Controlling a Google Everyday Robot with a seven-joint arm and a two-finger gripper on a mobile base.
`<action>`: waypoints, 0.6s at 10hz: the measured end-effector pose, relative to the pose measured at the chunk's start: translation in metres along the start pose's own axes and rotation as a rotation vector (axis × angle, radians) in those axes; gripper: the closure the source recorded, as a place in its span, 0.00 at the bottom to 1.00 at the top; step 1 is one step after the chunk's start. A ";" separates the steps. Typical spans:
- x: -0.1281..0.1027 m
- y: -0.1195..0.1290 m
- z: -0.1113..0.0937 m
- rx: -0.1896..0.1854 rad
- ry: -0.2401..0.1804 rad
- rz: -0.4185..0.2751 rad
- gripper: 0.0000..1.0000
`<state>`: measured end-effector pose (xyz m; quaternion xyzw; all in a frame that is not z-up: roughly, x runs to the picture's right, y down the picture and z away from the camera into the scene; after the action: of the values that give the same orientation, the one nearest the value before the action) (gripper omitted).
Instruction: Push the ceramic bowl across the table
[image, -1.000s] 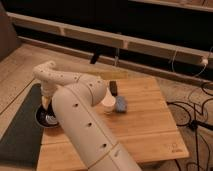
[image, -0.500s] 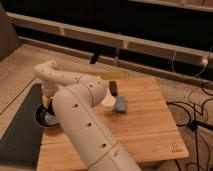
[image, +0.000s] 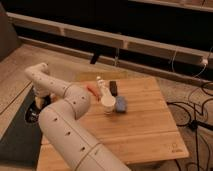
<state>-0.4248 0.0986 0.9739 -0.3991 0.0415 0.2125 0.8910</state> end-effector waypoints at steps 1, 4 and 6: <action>-0.008 0.017 -0.001 0.008 0.030 -0.082 0.35; -0.026 0.038 -0.014 0.066 0.058 -0.196 0.35; -0.027 0.039 -0.014 0.064 0.059 -0.197 0.35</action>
<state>-0.4635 0.1024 0.9440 -0.3786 0.0351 0.1106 0.9182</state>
